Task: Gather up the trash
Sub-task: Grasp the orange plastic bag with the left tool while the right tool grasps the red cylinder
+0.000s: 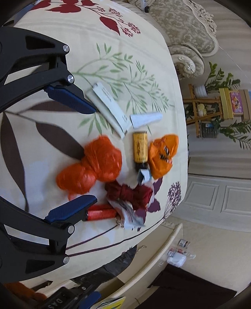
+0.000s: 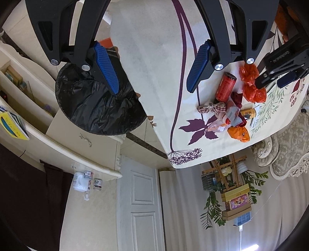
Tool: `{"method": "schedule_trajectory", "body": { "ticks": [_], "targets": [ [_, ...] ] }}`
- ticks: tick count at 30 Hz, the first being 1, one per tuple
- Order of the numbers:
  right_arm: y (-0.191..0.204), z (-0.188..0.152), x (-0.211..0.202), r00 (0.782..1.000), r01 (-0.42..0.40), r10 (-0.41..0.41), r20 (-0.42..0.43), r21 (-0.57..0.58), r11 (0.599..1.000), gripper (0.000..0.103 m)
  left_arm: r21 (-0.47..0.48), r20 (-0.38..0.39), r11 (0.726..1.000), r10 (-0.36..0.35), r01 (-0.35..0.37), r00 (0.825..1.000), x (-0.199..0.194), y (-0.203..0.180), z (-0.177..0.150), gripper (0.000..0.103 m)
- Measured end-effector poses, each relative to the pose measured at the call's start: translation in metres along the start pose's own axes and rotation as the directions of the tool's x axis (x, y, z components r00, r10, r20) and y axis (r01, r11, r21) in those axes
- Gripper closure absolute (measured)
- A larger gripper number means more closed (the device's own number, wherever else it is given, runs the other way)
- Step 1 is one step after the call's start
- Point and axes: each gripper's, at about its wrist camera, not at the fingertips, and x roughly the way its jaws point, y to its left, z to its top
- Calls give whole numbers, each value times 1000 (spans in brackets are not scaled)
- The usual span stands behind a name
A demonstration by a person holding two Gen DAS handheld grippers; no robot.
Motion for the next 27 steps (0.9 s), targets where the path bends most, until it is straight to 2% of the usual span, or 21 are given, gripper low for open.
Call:
{"method": "schedule_trajectory", "body": {
  "ticks": [1, 2, 7, 9, 13, 18, 27],
  "targets": [
    [-1, 0, 0, 1000, -1, 1, -1, 3, 1000, 32, 19, -4, 1000, 17, -17, 1000, 4, -5, 0, 21],
    [-2, 0, 0, 1000, -3, 3, -2, 7, 1000, 32, 32, -14, 999, 27, -27, 1000, 8, -8, 0, 30],
    [-1, -1, 1, 1000, -14, 14, -7, 2, 1000, 32, 29, -57, 999, -15, 17, 998, 20, -8, -3, 50],
    [2, -1, 2, 1000, -20, 20, -10, -5, 1000, 32, 34, -61, 999, -35, 37, 998, 20, -6, -3, 64],
    [10, 1, 2, 999, -34, 34, -8, -21, 999, 32, 9, -64, 996, -84, 84, 994, 18, 1, -4, 67],
    [25, 5, 1, 998, -59, 59, -9, -43, 997, 32, 34, -37, 997, -75, 76, 996, 4, 10, -5, 68],
    [69, 1, 18, 989, -138, 132, -72, -85, 987, 34, 49, -9, 999, 18, -18, 1000, -9, 50, -3, 68]
  ]
}}
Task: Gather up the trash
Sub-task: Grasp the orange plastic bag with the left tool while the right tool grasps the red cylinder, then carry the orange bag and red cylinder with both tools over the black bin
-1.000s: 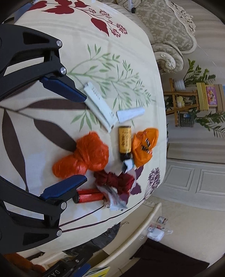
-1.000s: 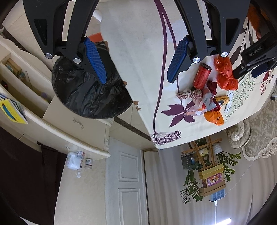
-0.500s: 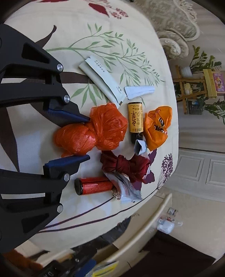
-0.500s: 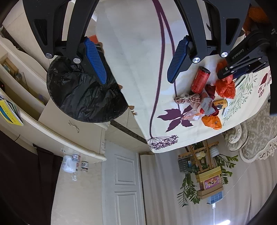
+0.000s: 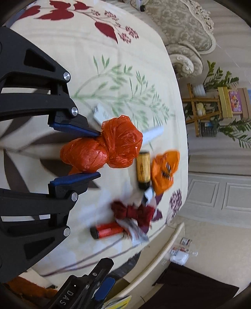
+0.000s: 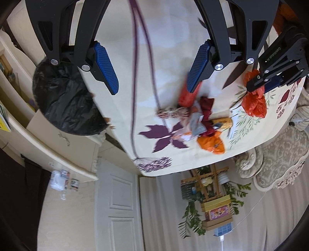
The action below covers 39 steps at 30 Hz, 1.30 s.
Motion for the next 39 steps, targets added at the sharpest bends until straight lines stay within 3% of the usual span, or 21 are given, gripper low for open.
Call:
{"method": "schedule_trajectory", "body": {
  "ticks": [3, 10, 18, 39],
  "targets": [
    [11, 1, 12, 999, -20, 20, -27, -8, 1000, 44, -15, -14, 1000, 15, -15, 1000, 3, 14, -2, 68],
    [29, 6, 34, 997, -32, 30, -70, -26, 999, 47, -32, -34, 999, 34, -35, 999, 10, 31, -5, 68],
    [33, 1, 45, 993, -43, 38, -114, -36, 998, 78, -66, -29, 997, 30, -31, 999, 12, 37, -2, 68],
    [-2, -5, -4, 1000, 24, -24, -8, -24, 999, 78, -42, 48, 999, -21, 23, 999, -8, 4, 10, 68]
  ]
}}
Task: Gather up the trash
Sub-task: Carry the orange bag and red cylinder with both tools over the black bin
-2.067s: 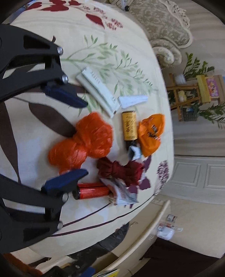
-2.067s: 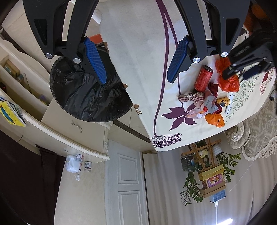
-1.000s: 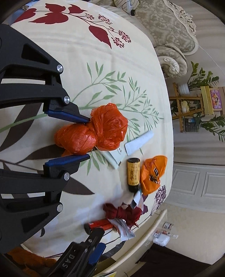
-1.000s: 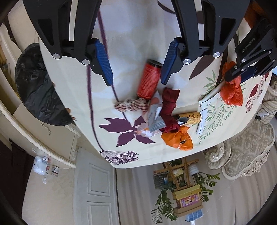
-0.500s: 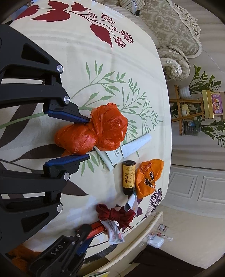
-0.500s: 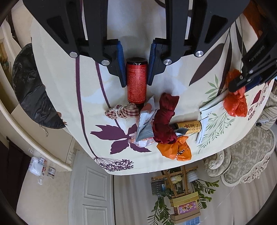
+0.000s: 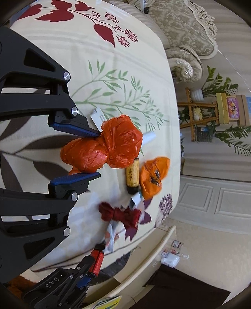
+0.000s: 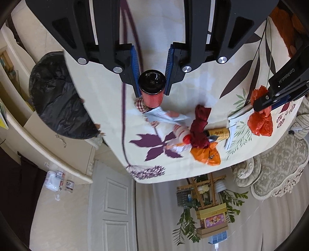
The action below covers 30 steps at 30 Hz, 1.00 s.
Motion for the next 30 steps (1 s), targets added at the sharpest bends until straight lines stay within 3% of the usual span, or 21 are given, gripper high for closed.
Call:
{"method": "schedule_trajectory", "body": {
  "ticks": [18, 30],
  "targets": [
    [-42, 6, -20, 997, 37, -43, 69, 89, 995, 78, 75, 13, 994, -79, 78, 997, -1, -52, 7, 68],
    [-111, 14, -26, 981, 143, -166, 104, 198, 970, 78, 188, 17, 962, -202, 196, 979, 8, -136, 21, 68]
  ]
}}
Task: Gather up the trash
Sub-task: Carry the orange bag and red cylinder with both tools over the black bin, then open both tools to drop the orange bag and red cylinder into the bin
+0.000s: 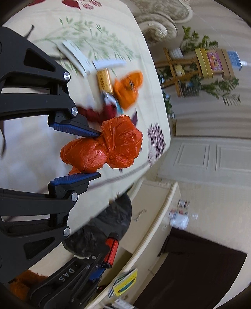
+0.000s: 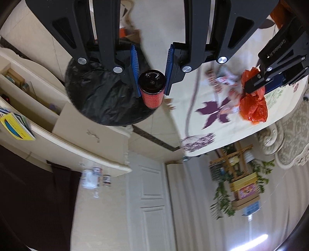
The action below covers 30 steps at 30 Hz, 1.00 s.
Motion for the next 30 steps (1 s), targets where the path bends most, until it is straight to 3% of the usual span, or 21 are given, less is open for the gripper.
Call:
{"method": "schedule_trajectory", "body": {
  "ticks": [17, 30],
  "targets": [
    [-74, 11, 49, 996, 86, -84, -23, 117, 989, 78, 139, -39, 989, -51, 56, 998, 70, -95, 28, 68],
    [-95, 14, 66, 994, 104, -100, -36, 157, 982, 78, 176, -66, 982, -53, 64, 996, 98, -120, 33, 66]
  ]
}}
